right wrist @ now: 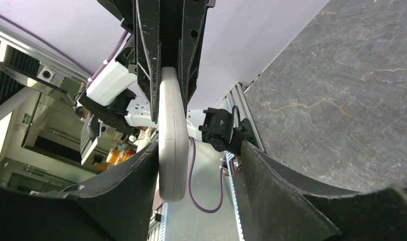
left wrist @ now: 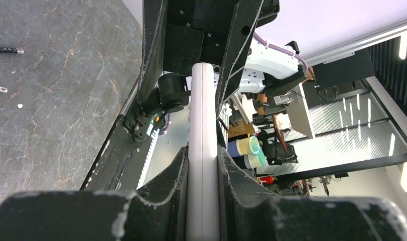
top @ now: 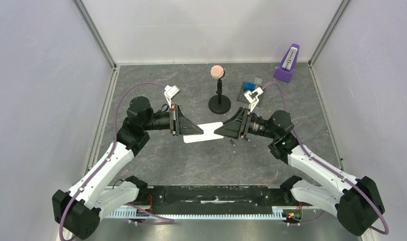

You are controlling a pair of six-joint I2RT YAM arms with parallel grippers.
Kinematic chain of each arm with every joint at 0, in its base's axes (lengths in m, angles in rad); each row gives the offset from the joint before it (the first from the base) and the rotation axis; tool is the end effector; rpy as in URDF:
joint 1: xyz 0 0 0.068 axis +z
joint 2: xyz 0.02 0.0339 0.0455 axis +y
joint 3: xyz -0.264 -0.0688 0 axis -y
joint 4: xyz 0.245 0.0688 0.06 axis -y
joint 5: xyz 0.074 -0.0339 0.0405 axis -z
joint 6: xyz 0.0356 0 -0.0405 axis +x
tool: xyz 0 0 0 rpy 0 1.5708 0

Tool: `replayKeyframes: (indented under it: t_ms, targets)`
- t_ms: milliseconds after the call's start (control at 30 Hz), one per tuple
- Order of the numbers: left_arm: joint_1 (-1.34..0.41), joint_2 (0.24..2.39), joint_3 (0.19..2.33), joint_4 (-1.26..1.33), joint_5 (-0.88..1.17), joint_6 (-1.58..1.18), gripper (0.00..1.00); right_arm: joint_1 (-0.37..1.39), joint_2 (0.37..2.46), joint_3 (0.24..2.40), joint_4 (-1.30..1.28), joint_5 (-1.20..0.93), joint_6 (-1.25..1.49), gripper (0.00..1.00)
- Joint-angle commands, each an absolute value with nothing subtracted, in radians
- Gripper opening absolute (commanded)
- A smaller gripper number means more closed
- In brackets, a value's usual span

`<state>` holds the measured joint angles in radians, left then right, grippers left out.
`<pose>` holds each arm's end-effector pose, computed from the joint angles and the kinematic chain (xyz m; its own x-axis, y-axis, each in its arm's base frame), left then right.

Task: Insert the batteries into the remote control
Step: Turn over the remote control, then remove the battery cover from the remote control.

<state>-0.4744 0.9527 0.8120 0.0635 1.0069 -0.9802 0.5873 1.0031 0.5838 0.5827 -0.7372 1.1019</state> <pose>0.1737 -0.1230 0.3465 -0.8636 -0.0556 -0.5011 0.4964 0.0797 -0.8644 0.1743 0.1447 0.3075 -0.7973 0.2627 -0.5434 -0.5557 0.0320 0.8308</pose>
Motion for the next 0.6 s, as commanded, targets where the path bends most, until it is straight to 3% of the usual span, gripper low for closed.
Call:
replayKeyframes:
  t_ms: [0,233,433,567]
  targets:
    - [-0.475,0.935,0.838,0.103,1.137,-0.998,0.02,0.580,1.036,0.621,0.636,-0.738,1.104,0.62]
    - [-0.476,0.951,0.846,0.095,1.135,-0.993,0.02,0.580,1.079,0.609,0.713,-0.768,1.136,0.52]
    - [-0.471,0.948,0.851,0.082,1.132,-0.989,0.02,0.580,1.079,0.611,0.593,-0.762,1.055,0.28]
    - [-0.462,0.955,0.862,0.078,1.132,-0.994,0.02,0.579,1.069,0.603,0.521,-0.746,1.001,0.24]
